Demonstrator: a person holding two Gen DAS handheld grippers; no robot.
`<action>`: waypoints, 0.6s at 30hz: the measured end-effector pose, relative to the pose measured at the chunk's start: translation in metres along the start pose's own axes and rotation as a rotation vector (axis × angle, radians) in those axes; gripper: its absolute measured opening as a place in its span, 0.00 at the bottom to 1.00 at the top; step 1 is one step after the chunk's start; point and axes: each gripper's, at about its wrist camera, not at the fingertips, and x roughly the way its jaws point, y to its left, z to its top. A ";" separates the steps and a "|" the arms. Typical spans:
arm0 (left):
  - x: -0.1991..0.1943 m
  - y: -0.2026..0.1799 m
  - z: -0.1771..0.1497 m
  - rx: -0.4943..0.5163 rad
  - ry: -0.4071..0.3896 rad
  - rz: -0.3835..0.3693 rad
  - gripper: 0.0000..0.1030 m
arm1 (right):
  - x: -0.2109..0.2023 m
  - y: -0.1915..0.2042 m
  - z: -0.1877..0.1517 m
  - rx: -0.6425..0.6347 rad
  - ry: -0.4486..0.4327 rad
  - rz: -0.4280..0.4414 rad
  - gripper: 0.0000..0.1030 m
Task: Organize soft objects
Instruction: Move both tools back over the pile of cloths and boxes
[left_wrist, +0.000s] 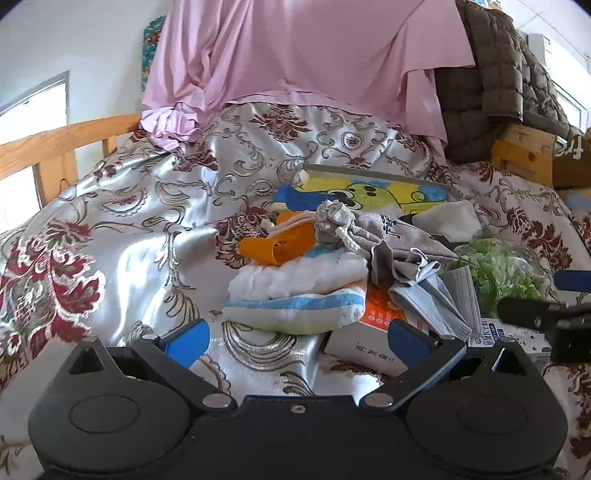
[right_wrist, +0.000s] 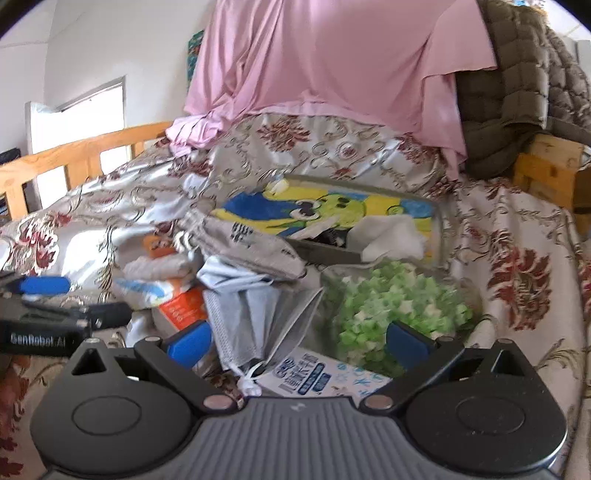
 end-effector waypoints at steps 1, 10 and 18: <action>0.002 0.000 0.001 0.004 0.001 -0.006 0.99 | 0.003 0.001 -0.001 -0.005 0.006 0.003 1.00; 0.023 0.005 0.016 0.041 0.029 -0.045 0.99 | 0.022 0.007 -0.008 -0.023 0.022 0.072 1.00; 0.039 0.002 0.020 -0.015 0.098 -0.105 0.99 | 0.033 -0.003 -0.008 0.044 0.002 0.109 0.97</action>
